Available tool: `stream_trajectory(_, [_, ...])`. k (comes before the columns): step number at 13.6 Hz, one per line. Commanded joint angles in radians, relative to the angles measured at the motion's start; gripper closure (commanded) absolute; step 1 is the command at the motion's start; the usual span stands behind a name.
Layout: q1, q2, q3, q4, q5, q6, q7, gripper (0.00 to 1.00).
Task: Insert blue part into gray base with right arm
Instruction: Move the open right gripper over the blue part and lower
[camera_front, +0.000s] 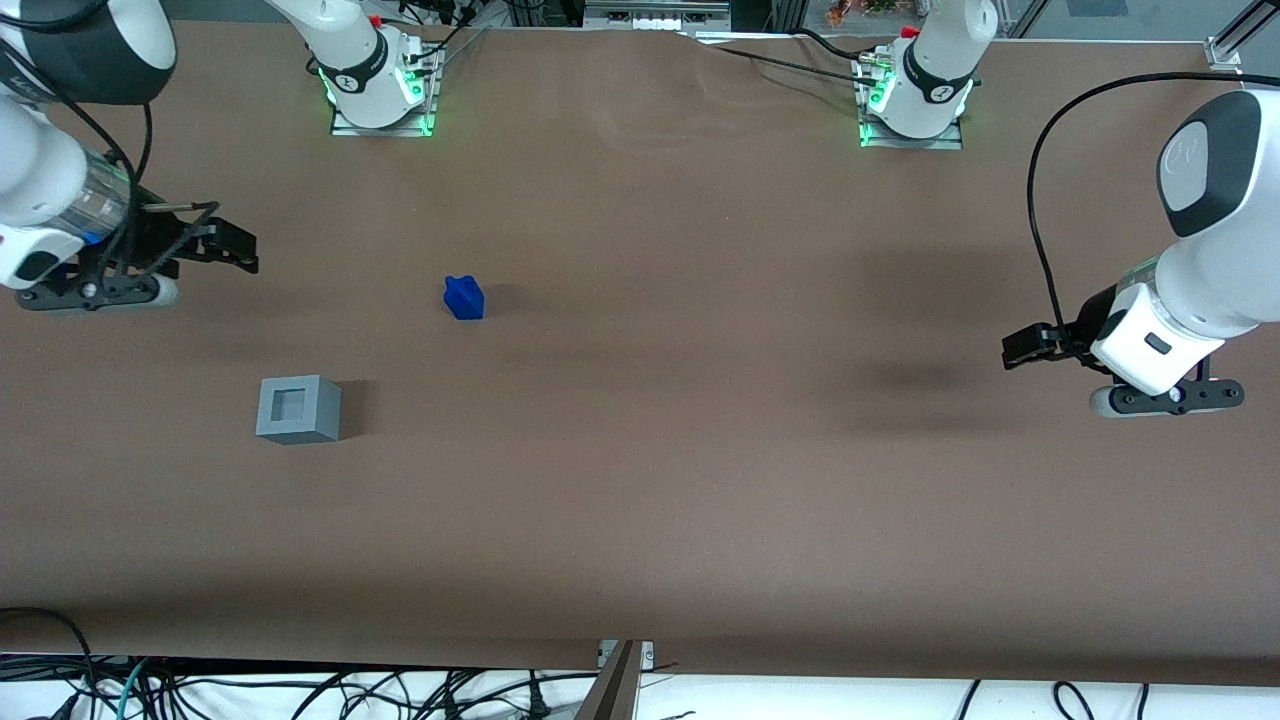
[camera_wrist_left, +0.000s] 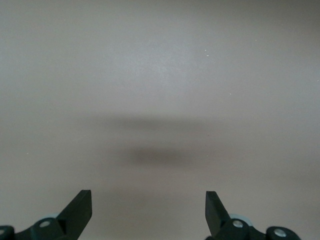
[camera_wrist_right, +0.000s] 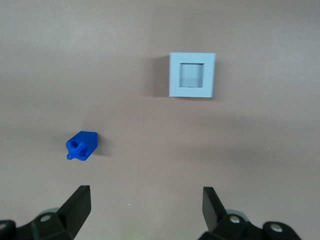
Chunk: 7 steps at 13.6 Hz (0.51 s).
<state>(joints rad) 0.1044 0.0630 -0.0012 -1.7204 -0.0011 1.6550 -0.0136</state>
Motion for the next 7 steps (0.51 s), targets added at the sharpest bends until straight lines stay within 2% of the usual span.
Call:
stream_trajectory(1, [0.09,0.041,-0.002,0.012,0.012,0.006,0.074,0.01])
stream_trajectory(4, [0.202,0.089,-0.002,-0.004,0.01,0.067,0.263,0.01])
stream_trajectory(7, [0.23,0.077,0.021,-0.163,0.012,0.21,0.389,0.01])
